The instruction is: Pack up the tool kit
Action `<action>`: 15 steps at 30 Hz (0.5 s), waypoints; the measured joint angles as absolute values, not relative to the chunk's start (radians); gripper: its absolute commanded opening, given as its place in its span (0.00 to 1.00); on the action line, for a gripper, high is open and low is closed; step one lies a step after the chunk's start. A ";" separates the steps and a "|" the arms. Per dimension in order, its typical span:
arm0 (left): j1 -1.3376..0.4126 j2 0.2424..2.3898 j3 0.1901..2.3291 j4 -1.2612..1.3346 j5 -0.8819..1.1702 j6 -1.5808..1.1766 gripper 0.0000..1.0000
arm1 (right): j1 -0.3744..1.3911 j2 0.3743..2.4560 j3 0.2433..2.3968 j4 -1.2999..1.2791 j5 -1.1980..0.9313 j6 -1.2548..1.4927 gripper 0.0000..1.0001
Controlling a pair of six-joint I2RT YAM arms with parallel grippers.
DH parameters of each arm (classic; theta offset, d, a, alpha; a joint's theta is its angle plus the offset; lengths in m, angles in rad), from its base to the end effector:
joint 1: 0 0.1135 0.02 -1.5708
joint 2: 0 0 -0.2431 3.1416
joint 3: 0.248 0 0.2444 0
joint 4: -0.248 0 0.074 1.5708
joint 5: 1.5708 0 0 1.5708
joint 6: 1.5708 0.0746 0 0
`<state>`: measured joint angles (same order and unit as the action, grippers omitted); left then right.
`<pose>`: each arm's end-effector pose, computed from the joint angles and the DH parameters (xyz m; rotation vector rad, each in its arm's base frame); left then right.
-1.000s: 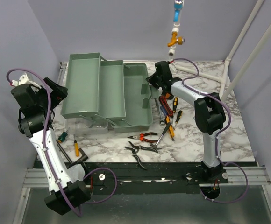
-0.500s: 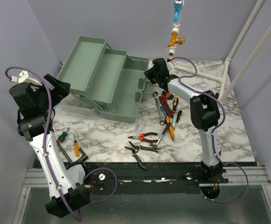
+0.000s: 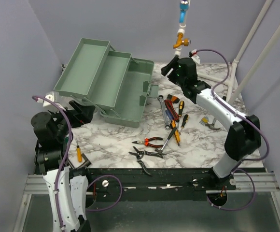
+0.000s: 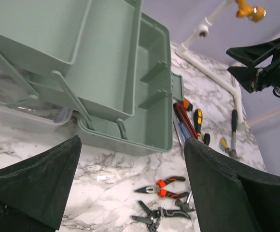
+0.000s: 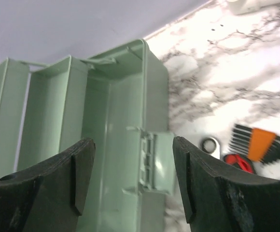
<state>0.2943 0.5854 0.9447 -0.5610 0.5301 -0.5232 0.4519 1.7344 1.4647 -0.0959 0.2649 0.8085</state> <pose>0.1580 0.0085 0.3596 -0.3389 1.7553 -0.6333 0.4046 0.1747 0.2959 0.5243 1.8967 0.5835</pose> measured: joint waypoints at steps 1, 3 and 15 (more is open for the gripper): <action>0.266 0.567 0.912 -0.542 0.532 -0.523 0.89 | 0.452 1.688 1.420 -0.097 0.266 0.783 0.72; 0.205 0.556 0.867 -0.522 0.529 -0.521 0.88 | 0.451 1.613 1.337 -0.099 0.265 0.730 0.72; -0.298 0.836 1.019 -0.591 0.257 -0.329 0.91 | 0.451 1.344 0.885 -0.194 0.163 0.577 0.72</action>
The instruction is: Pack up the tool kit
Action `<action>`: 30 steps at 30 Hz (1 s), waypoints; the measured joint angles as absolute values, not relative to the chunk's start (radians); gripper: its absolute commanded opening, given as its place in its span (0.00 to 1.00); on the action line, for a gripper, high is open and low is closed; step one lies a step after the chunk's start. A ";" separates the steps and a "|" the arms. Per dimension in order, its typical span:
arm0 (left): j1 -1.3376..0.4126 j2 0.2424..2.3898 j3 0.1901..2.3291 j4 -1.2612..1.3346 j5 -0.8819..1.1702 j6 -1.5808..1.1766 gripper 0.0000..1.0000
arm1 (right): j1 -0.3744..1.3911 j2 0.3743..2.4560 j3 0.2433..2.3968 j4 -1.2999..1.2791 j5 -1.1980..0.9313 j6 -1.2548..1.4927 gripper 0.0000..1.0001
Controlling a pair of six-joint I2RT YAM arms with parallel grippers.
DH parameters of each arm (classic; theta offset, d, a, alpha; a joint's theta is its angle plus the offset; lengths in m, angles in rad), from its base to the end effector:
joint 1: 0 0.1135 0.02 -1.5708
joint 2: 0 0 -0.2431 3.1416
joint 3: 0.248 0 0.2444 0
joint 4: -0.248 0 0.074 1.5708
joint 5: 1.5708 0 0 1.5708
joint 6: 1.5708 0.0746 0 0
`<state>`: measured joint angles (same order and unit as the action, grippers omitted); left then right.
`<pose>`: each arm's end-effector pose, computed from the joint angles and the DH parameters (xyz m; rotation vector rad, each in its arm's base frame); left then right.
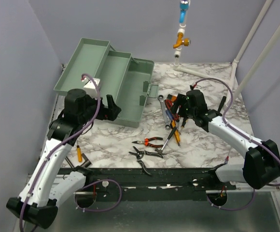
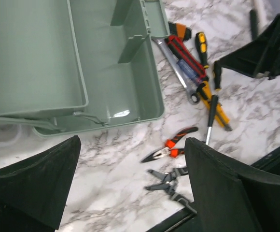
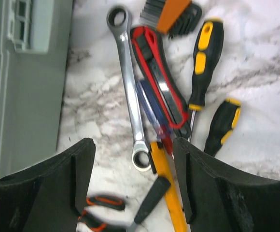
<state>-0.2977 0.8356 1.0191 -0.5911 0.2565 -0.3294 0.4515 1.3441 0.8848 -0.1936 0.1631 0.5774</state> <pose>0.1982 -0.0806 0.3381 0.1390 2.0196 -0.6565 0.2946 0.1294 0.2095 0.2311 2.2292 0.3851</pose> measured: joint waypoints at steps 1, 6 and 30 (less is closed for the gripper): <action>-0.314 0.863 1.045 -0.601 0.241 -0.303 0.91 | 0.451 1.322 0.855 -0.192 0.148 0.577 0.72; -0.361 1.071 1.222 -0.688 0.130 -0.181 0.83 | 0.451 1.294 0.795 -0.197 0.115 0.585 0.72; -0.383 1.498 1.388 -0.803 0.011 -0.264 0.47 | 0.451 1.223 0.649 -0.189 0.095 0.632 0.71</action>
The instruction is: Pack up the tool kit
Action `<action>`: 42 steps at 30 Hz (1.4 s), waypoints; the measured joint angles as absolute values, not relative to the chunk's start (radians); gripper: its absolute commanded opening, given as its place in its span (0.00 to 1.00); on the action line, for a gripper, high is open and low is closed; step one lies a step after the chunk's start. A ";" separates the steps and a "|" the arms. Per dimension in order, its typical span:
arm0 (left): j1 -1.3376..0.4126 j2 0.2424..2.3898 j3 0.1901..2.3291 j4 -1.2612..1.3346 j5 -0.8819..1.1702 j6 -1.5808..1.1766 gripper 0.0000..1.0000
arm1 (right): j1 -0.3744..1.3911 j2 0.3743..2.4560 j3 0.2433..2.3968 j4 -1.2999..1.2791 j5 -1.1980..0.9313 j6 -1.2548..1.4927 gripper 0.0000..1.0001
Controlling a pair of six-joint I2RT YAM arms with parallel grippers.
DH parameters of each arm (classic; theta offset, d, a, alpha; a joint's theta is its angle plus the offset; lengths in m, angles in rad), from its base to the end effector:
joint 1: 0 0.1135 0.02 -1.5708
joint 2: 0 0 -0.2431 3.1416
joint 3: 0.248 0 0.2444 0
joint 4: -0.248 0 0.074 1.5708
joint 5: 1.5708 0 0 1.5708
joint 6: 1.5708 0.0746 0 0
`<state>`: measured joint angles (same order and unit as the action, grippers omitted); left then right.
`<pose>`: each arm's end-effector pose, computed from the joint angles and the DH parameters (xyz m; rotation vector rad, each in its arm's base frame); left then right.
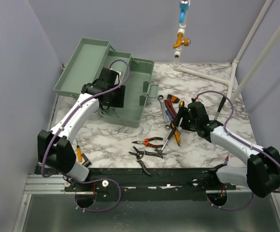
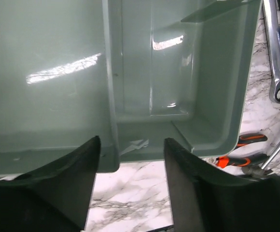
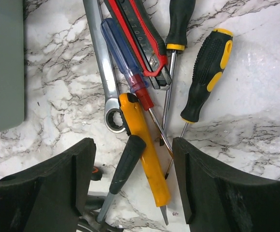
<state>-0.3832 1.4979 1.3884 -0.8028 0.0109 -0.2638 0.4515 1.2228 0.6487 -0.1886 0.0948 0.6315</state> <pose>0.3107 -0.1261 0.2722 0.1542 2.5010 -0.2851 0.2513 0.1140 0.1613 0.2608 2.3549 0.4257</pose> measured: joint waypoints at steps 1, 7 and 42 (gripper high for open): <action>-0.387 1.506 1.384 -0.798 0.009 -0.272 0.40 | 0.451 1.222 0.647 -0.189 0.093 0.632 0.71; -0.406 1.589 1.385 -0.768 -0.062 -0.317 0.02 | 0.451 1.168 0.609 -0.189 0.086 0.635 0.71; -0.552 1.542 1.376 -0.517 0.039 -0.603 0.76 | 0.451 1.356 0.751 -0.334 0.090 0.567 0.70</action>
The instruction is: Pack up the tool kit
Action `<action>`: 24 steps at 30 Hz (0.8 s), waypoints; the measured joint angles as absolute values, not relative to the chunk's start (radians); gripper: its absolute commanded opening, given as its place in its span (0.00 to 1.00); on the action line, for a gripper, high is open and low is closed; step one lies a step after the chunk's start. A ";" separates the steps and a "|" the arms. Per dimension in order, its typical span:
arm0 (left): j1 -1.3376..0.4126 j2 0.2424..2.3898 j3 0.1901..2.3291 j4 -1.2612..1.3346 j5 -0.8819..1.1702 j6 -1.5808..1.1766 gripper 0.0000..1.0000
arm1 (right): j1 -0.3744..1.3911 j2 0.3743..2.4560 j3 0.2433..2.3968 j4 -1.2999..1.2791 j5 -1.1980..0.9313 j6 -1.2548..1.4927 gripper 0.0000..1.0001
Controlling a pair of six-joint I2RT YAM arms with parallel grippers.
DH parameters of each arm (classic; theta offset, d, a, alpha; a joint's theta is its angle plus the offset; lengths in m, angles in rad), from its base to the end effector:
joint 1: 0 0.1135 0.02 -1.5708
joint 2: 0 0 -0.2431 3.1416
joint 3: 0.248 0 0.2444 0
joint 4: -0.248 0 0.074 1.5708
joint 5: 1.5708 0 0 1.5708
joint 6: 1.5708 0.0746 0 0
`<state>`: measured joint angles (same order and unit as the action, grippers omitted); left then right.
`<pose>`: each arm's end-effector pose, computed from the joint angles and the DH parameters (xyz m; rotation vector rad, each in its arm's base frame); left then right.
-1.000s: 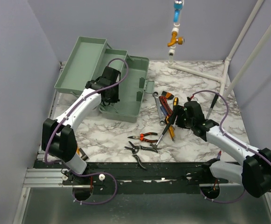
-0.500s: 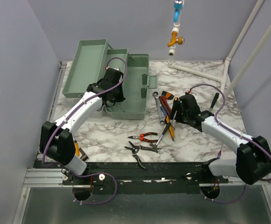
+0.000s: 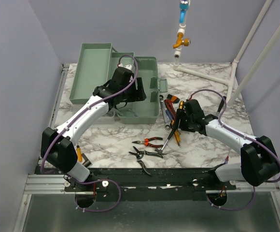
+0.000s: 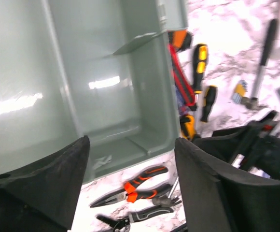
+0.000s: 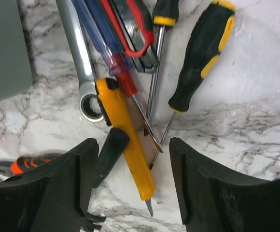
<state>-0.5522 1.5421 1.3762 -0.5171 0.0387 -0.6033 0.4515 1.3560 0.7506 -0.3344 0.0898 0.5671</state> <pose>0.3150 -0.1975 0.2828 -0.0382 2.3384 -0.6453 0.2590 0.1182 0.1458 0.1833 2.5253 0.3036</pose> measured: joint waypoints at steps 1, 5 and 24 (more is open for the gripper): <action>-0.556 1.538 1.391 -0.517 0.048 -0.595 0.78 | 0.451 1.352 0.744 -0.334 0.081 0.567 0.72; -0.591 1.502 1.467 -0.517 0.068 -0.553 0.85 | 0.451 1.309 0.702 -0.336 0.057 0.568 0.72; -0.715 0.783 0.737 -0.340 0.093 -0.614 0.97 | 0.479 0.920 0.511 -0.337 -0.039 0.925 0.68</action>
